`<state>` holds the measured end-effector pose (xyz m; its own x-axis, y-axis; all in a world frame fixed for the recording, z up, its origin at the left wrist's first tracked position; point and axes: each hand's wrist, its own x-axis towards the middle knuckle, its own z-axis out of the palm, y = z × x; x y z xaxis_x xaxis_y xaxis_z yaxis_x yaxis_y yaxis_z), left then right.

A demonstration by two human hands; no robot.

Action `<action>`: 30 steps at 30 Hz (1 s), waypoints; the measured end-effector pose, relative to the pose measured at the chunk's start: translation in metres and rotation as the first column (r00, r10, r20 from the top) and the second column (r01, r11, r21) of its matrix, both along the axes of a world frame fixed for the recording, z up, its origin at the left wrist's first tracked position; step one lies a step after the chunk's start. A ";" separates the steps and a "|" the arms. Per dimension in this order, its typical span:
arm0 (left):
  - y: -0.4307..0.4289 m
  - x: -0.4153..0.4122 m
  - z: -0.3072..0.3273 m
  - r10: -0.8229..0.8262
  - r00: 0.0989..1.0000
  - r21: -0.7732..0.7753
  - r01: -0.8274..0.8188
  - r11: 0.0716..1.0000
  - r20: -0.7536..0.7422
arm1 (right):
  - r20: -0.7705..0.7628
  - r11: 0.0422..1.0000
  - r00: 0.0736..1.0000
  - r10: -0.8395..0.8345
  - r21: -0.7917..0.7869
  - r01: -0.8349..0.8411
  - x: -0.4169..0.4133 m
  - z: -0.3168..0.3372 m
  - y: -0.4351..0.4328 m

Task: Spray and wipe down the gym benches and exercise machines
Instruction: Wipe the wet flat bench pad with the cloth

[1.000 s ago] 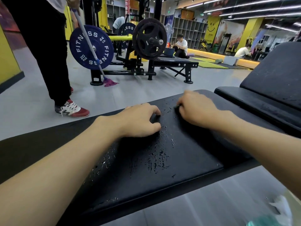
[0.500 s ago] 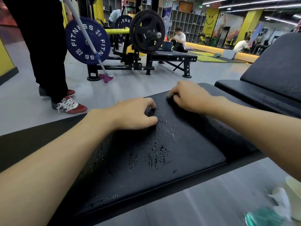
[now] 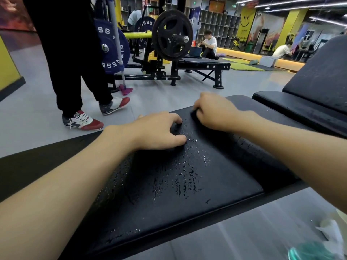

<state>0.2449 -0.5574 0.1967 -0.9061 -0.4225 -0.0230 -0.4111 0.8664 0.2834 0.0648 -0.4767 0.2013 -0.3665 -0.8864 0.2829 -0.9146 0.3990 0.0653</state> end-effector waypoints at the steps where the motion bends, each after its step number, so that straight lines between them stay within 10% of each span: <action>1: 0.000 0.000 0.000 0.001 1.000 0.003 -0.001 1.000 -0.004 | 0.025 0.996 0.996 0.086 0.020 -0.087 0.010 -0.003 0.001; 7: 0.000 0.003 0.001 -0.002 1.000 0.014 0.002 1.000 -0.022 | 0.074 0.992 0.991 -0.108 -0.057 0.112 -0.026 0.008 -0.009; 12: -0.005 0.000 -0.002 0.022 0.998 0.010 -0.021 1.000 -0.054 | 0.070 0.993 0.992 0.104 0.046 -0.107 0.007 0.002 -0.011; 16: -0.008 0.002 -0.006 0.015 0.997 0.015 -0.013 1.000 -0.079 | 0.078 0.987 0.986 -0.150 -0.041 0.153 -0.027 0.011 -0.015; 22: -0.017 0.004 -0.010 0.019 0.995 0.057 -0.013 0.998 -0.098 | 0.092 0.987 0.985 0.148 0.050 -0.153 0.015 0.002 -0.013; 26: -0.024 0.011 -0.010 0.002 0.991 0.118 0.014 0.993 -0.131 | 0.110 0.994 0.988 -0.108 -0.001 0.109 -0.011 0.009 -0.020; 30: -0.026 0.013 -0.012 0.021 0.993 0.063 -0.014 0.998 -0.115 | 0.102 0.984 0.981 0.167 0.051 -0.173 0.045 -0.010 -0.021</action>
